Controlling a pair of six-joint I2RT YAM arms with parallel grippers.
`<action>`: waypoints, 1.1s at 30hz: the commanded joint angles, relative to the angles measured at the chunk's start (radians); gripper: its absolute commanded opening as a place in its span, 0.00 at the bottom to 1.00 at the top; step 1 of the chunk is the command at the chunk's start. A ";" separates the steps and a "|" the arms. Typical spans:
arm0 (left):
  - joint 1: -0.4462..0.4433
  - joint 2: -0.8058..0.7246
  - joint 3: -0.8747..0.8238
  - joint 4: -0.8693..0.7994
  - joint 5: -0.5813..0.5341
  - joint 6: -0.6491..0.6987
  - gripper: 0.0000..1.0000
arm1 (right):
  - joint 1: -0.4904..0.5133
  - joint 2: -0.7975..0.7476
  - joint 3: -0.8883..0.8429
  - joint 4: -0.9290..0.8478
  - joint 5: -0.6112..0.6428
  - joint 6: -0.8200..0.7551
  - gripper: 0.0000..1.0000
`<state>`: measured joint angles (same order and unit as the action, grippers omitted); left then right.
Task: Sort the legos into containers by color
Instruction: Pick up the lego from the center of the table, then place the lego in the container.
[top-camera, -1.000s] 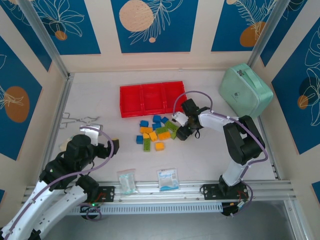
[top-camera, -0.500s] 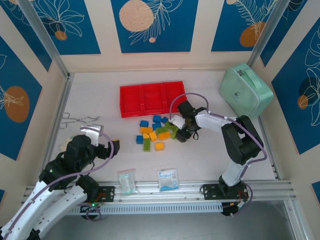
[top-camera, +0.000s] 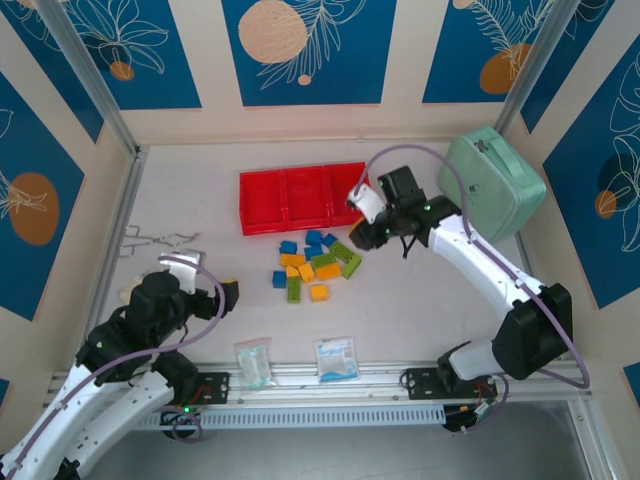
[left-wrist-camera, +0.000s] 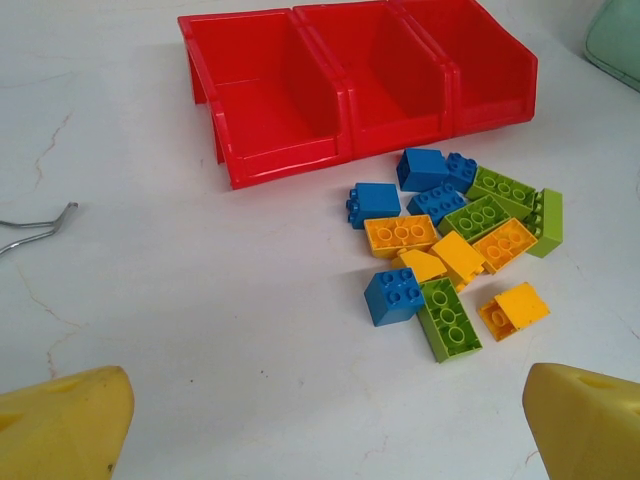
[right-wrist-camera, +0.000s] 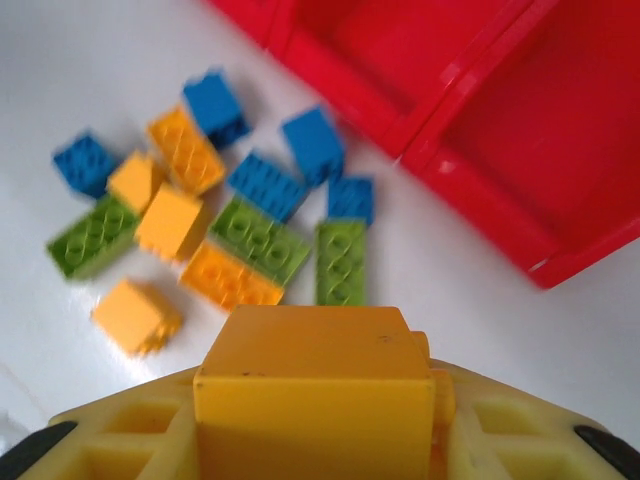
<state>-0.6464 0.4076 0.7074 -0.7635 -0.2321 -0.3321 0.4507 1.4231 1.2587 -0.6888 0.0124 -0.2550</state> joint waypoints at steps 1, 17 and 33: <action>-0.011 -0.006 0.007 0.012 0.012 0.007 0.99 | -0.050 0.114 0.113 0.011 -0.047 0.077 0.17; -0.036 0.006 0.014 -0.006 0.001 -0.005 0.99 | -0.134 0.716 0.711 -0.019 -0.138 0.166 0.17; -0.040 0.037 0.014 0.005 0.013 0.005 0.99 | -0.163 0.858 0.764 0.019 -0.148 0.211 0.35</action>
<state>-0.6746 0.4389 0.7074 -0.7662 -0.2276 -0.3347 0.2878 2.2696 2.0289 -0.6765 -0.0887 -0.0582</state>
